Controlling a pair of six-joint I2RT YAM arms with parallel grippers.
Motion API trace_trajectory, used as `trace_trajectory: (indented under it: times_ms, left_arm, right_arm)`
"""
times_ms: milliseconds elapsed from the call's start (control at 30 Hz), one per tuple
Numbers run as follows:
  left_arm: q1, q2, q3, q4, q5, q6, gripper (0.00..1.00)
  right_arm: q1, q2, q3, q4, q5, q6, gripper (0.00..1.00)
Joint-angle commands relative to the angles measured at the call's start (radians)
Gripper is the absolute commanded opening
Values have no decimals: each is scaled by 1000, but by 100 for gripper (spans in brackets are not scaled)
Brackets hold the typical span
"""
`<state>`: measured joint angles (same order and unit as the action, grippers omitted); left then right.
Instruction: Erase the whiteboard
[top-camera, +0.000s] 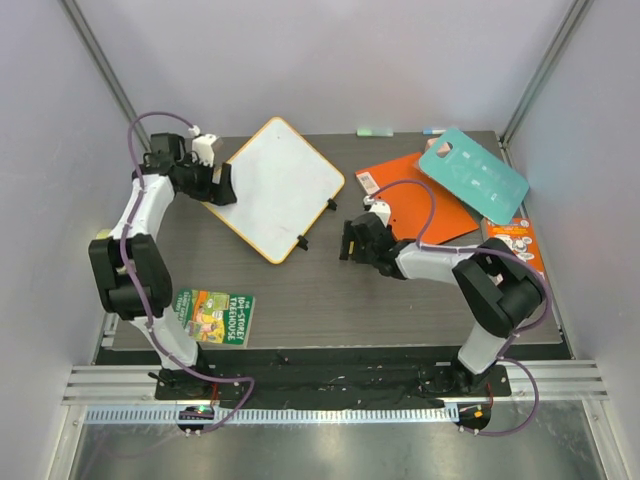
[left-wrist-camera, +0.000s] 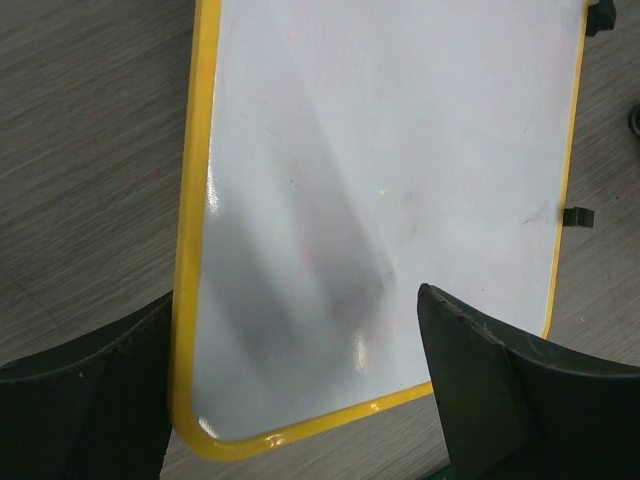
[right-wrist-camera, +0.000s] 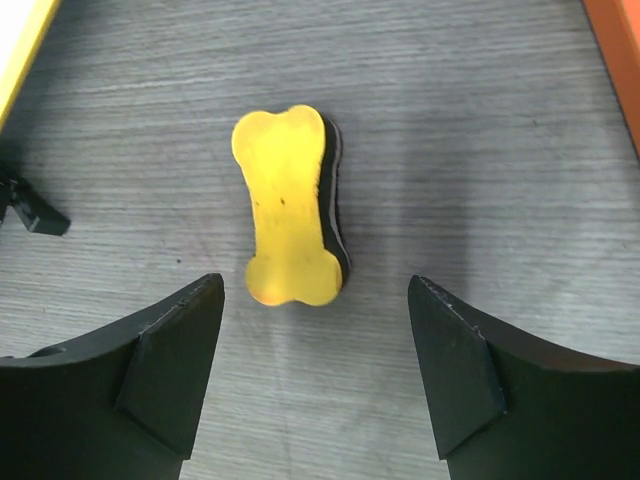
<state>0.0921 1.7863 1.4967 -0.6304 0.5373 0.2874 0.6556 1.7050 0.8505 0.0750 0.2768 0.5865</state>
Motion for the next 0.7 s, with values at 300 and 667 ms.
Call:
trace_trajectory:
  times_ms: [300, 667]
  left_arm:
    - [-5, -203, -3, 176, -125, -139, 100]
    - [-5, -497, -179, 198, -115, -264, 100]
  right_arm:
    - [6, -180, -91, -18, 91, 29, 100]
    - [7, -534, -212, -107, 320, 3, 100]
